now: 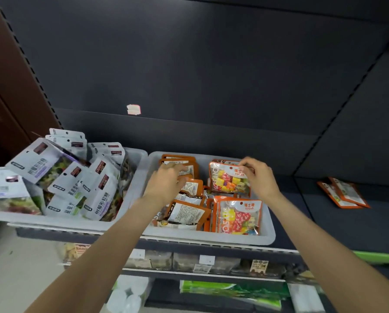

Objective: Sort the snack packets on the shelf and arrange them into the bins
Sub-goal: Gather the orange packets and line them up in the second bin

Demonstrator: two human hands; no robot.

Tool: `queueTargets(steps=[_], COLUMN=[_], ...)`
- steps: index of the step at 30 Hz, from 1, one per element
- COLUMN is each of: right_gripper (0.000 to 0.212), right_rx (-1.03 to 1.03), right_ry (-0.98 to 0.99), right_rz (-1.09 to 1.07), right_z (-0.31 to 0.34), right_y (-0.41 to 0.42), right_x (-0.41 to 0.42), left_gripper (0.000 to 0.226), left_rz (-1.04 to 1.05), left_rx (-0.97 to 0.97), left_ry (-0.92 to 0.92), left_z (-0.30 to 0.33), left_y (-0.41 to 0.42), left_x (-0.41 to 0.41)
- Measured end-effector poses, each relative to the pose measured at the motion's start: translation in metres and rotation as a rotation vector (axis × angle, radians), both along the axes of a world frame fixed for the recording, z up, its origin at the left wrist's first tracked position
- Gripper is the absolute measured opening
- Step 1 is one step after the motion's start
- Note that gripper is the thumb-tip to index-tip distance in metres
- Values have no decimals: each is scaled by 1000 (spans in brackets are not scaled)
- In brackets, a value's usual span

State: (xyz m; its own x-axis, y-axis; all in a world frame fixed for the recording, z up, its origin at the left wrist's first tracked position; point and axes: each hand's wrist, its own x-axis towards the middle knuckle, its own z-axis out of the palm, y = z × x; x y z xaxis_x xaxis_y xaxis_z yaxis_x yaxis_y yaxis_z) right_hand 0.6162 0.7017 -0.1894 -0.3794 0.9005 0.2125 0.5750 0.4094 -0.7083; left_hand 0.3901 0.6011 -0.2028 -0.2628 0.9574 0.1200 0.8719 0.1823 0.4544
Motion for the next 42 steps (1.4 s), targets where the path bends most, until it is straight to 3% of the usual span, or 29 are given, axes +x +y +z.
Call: queueTargets(steps=[2, 5, 9, 15, 17, 22, 25, 30, 33, 37, 42], right_gripper=[14, 20, 27, 33, 36, 36, 34, 32, 34, 53, 77], right_rx=[-29, -71, -7, 66, 86, 59, 69, 56, 9, -205, -359], right_ry=[-68, -322, -592, -937, -906, -348, -241, -253, -308, -435, -520], right_rz=[-14, -86, -158, 24, 61, -29, -81, -222, -277, -254, -198], right_z=[-11, -23, -18, -16, -22, -23, -27, -47, -65, -90, -110], right_y=[6, 10, 12, 21, 29, 43, 53, 92, 125, 157, 193], right_x=[0, 0, 3, 0, 2, 51, 108, 225, 283, 325, 368], left_gripper=[39, 40, 41, 37, 35, 37, 32, 28, 34, 43, 48], left_rz=[-41, -36, -22, -26, -13, -66, -104, -191, -252, -283, -212], left_rx=[-89, -167, -120, -181, -170, -10, 32, 36, -77, -360, -432], left_ry=[106, 194, 229, 171, 145, 83, 2, -91, -114, -185, -423], left_z=[-1, -7, -6, -7, -6, 12, 15, -4, -22, -61, -90], left_y=[0, 0, 9, 24, 31, 59, 83, 135, 167, 202, 231], left_x=[8, 14, 26, 54, 64, 118, 167, 267, 324, 364, 404])
